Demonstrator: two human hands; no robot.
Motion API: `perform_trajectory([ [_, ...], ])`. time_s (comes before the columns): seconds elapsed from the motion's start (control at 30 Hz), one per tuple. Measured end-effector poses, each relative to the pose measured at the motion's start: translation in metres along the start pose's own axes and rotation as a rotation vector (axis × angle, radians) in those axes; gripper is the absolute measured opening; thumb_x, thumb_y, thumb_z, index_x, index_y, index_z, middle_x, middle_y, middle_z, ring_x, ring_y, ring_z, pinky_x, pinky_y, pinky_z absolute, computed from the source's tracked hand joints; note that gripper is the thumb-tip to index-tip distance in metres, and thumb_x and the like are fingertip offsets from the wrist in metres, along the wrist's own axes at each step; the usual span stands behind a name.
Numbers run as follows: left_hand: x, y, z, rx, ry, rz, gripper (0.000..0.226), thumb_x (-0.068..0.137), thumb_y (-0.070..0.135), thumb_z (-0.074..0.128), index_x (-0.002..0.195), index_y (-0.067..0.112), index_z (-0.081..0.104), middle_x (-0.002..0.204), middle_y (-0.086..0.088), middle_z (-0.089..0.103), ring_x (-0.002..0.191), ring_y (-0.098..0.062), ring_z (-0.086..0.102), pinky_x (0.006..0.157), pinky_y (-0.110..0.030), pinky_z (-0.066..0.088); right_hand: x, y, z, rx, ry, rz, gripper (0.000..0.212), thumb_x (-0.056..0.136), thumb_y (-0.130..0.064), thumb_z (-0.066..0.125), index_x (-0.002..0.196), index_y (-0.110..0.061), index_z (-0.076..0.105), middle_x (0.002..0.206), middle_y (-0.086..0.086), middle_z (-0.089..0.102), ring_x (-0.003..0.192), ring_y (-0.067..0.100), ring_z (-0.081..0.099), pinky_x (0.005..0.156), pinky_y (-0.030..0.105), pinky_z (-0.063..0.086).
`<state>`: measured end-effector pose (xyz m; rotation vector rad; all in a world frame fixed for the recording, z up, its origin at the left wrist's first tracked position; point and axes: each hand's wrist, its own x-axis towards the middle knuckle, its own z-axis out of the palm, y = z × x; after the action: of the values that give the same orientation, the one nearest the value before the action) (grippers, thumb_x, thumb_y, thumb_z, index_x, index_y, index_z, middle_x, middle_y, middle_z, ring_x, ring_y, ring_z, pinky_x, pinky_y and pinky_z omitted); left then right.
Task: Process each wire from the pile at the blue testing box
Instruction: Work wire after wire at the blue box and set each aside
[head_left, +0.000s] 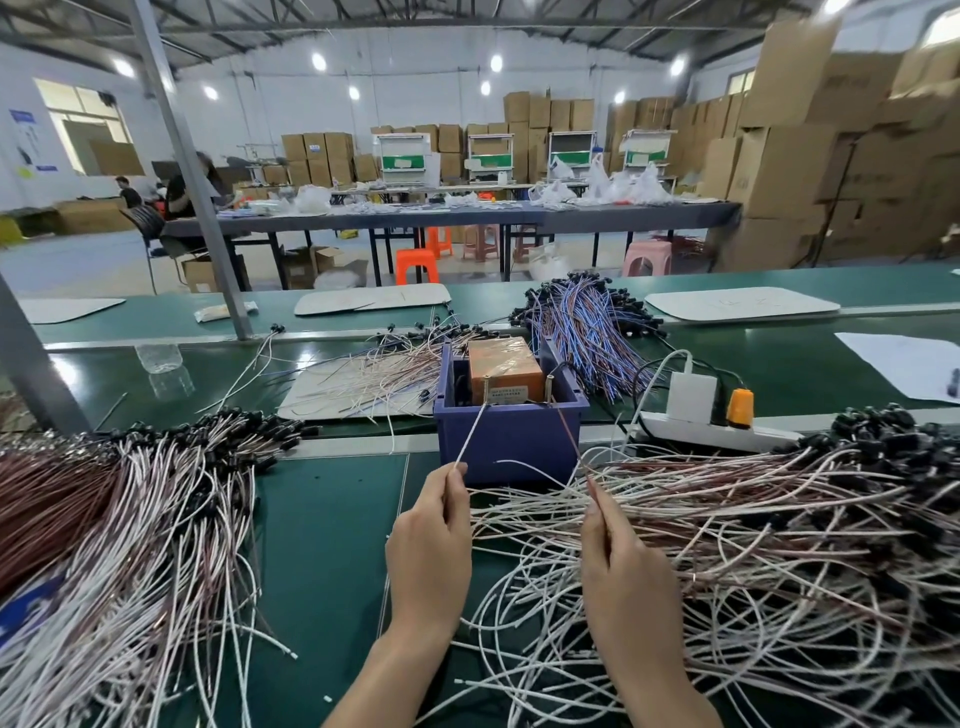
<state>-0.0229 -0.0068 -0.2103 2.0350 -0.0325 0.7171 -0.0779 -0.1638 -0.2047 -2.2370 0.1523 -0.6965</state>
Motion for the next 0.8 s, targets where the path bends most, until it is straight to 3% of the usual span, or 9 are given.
perform_trajectory([
  [0.1, 0.001, 0.003, -0.001, -0.011, 0.025, 0.001, 0.031, 0.105, 0.029, 0.045, 0.117, 0.019, 0.071, 0.049, 0.015, 0.046, 0.044, -0.007, 0.044, 0.05, -0.023, 0.033, -0.001, -0.001, -0.001, 0.019, -0.005, -0.008, 0.07, 0.093, -0.057, 0.017, 0.147, -0.026, 0.05, 0.038, -0.009, 0.045, 0.034, 0.007, 0.043, 0.036, 0.019, 0.03],
  [0.33, 0.003, 0.005, -0.001, 0.001, 0.025, -0.019, 0.031, 0.105, 0.029, 0.045, 0.12, 0.018, 0.07, 0.054, 0.015, 0.053, 0.047, -0.005, 0.049, 0.051, -0.019, 0.033, 0.001, -0.001, 0.001, 0.048, 0.046, 0.071, 0.048, 0.104, -0.039, 0.037, 0.146, -0.023, 0.052, 0.041, -0.005, 0.053, 0.038, 0.009, 0.051, 0.035, 0.02, 0.034],
  [0.47, 0.003, 0.004, 0.001, 0.021, -0.006, -0.028, 0.029, 0.105, 0.028, 0.046, 0.119, 0.02, 0.07, 0.054, 0.014, 0.056, 0.045, -0.007, 0.049, 0.051, -0.021, 0.034, 0.004, -0.003, 0.005, 0.024, 0.041, 0.07, 0.045, 0.105, -0.034, 0.04, 0.147, -0.021, 0.05, 0.04, -0.005, 0.05, 0.033, 0.007, 0.039, 0.033, 0.02, 0.031],
  [0.8, 0.004, 0.002, 0.002, 0.04, -0.031, -0.022, 0.03, 0.105, 0.028, 0.046, 0.118, 0.02, 0.071, 0.062, 0.011, 0.065, 0.046, -0.008, 0.05, 0.052, -0.022, 0.041, 0.007, -0.011, 0.014, 0.079, -0.027, 0.017, 0.043, 0.105, -0.029, 0.044, 0.144, -0.012, 0.05, 0.039, -0.011, 0.045, 0.036, 0.004, 0.048, 0.034, 0.015, 0.032],
])
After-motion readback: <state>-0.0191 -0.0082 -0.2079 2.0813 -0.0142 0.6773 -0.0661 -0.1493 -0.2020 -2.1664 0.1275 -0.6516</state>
